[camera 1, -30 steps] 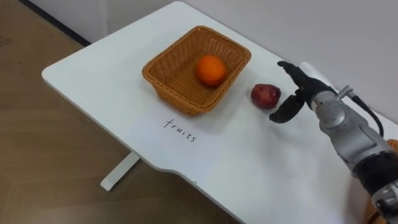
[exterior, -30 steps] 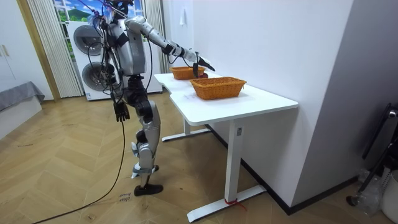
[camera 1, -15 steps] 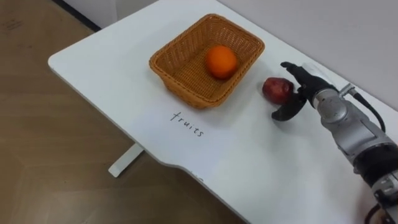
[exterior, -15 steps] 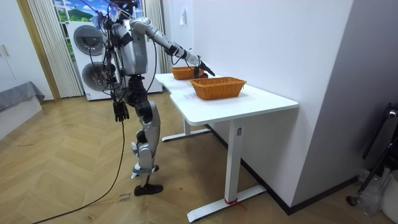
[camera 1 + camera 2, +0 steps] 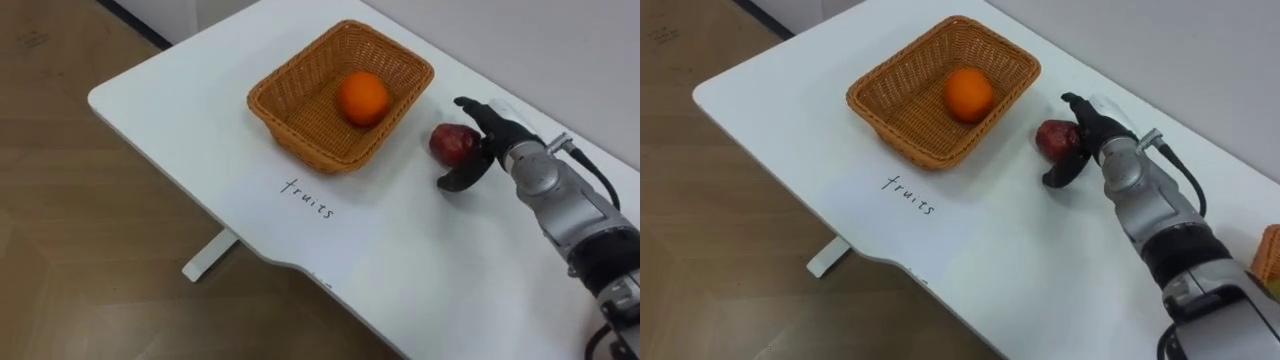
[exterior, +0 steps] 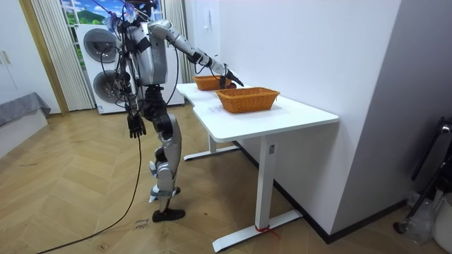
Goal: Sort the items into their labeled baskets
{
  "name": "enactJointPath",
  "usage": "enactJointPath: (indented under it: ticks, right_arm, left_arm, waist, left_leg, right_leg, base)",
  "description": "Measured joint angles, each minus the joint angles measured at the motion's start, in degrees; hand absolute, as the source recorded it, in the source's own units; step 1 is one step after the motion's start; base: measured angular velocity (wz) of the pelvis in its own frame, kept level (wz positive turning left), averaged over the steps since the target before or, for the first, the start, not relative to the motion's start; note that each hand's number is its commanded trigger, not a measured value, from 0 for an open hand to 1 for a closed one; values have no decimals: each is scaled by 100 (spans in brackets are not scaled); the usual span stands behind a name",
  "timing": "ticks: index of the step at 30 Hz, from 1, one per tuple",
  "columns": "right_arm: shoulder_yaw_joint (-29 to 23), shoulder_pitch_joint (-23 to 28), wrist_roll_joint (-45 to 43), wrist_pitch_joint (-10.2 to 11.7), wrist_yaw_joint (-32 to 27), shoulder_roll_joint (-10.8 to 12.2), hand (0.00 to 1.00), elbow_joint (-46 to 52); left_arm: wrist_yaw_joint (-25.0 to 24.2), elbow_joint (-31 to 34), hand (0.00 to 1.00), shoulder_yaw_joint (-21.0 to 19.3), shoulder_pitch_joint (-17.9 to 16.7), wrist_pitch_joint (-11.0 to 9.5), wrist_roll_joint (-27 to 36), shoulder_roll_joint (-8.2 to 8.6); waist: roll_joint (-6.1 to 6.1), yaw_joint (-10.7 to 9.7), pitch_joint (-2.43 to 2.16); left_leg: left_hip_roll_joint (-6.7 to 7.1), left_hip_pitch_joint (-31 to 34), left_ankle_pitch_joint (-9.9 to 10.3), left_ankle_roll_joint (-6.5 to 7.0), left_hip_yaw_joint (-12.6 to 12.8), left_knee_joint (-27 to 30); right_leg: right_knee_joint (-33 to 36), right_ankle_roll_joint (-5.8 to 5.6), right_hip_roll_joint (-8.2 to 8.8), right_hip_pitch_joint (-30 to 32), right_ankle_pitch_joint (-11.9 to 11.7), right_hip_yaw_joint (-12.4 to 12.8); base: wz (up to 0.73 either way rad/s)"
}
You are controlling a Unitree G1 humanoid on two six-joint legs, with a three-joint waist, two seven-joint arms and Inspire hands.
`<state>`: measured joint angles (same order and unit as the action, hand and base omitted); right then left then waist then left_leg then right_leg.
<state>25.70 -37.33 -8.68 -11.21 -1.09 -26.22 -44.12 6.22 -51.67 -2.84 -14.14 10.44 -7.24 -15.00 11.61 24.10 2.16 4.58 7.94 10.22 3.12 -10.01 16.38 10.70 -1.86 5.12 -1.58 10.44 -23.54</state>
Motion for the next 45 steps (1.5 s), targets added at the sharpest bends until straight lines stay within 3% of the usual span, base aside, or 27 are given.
enactJointPath:
  ticks: [11, 16, 29, 35, 45]
  right_arm:
    - [4, -16, -16, 28, -68, 16, 0, -291]
    - [10, -164, 143, 171, -68, 16, 0, -689]
    - [42, -211, 161, 187, -81, 16, 0, -779]
    - [61, -233, 128, 223, -69, 34, 0, -958]
    - [54, -475, 154, 244, 15, 32, 0, -1197]
  left_arm:
    - [-12, -122, 0, -34, 56, -4, -1, -5]
    - [-5, -239, 0, -23, 69, -3, 1, -7]
    - [90, -231, 0, -20, 144, -10, 1, -9]
    - [88, -226, 0, -11, 242, -11, 1, -9]
    - [25, -223, 0, 205, 264, -16, 2, -85]
  waist:
    - [8, 178, -7]
    - [0, 255, -1]
    - [11, 270, -6]
    - [61, 275, 24]
    - [23, 282, 51]
  left_leg:
    - [2, 35, -1, -1, -32, 38]
    - [2, 73, -5, -9, -52, 57]
    - [9, 155, -6, -12, -108, 117]
    - [8, 159, -7, -12, -115, 117]
    - [7, 337, -7, -13, -130, 216]
  right_leg:
    - [-3, 10, -5, 3, -11, -52]
    - [-5, 18, -16, 28, -27, -60]
    - [-5, 24, -18, 44, -55, -181]
    - [-4, 22, -21, 46, -58, -176]
    - [10, 33, -33, 178, -85, -171]
  base:
    - [0]
    - [0]
    - [2]
    - [0]
    - [0]
